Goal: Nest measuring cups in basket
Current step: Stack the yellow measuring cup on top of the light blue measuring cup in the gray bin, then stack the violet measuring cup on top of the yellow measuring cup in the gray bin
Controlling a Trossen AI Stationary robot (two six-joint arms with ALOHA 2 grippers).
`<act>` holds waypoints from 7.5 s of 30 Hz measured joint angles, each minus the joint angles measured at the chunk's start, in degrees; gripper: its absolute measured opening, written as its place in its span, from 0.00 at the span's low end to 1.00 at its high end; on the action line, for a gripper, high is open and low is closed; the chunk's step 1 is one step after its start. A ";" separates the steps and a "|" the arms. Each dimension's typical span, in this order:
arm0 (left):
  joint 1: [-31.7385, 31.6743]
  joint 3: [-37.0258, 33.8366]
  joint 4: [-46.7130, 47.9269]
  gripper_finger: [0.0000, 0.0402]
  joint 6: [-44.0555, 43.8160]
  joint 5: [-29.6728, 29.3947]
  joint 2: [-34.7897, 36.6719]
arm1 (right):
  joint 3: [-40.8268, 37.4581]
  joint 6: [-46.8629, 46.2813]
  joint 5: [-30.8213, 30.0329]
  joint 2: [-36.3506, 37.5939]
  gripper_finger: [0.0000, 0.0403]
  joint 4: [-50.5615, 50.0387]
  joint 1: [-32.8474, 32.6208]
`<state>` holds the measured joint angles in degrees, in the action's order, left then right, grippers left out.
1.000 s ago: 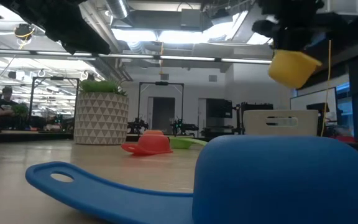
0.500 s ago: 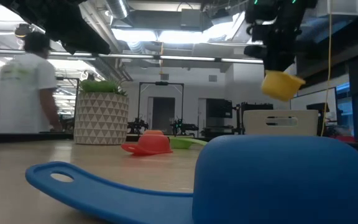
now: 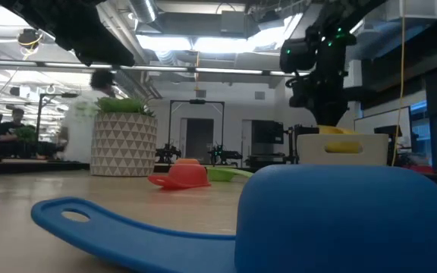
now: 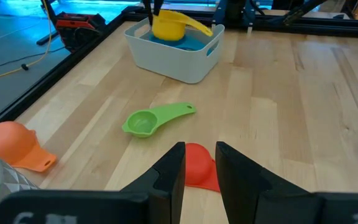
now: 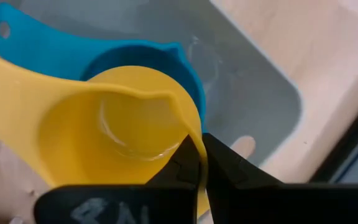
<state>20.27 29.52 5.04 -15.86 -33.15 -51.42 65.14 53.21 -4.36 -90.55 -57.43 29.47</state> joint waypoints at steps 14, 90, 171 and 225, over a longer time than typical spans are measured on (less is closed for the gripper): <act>0.01 0.00 0.02 0.21 0.00 0.01 0.00 | -0.01 -0.20 -0.50 -1.99 0.04 0.60 0.00; 0.00 0.02 0.02 0.58 -2.01 0.97 0.02 | -0.02 -43.09 16.45 27.91 0.35 3.78 -28.06; 36.46 17.81 29.89 0.63 -63.28 23.84 -36.76 | -0.07 -43.98 14.49 1.02 0.35 36.74 -40.59; 37.48 17.79 30.02 0.45 -63.54 24.48 -42.60 | -0.04 -43.98 14.49 1.06 0.35 36.59 -40.57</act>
<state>57.76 47.31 35.06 -79.40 -8.67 -94.02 65.10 9.23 10.13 -89.49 -20.84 -11.10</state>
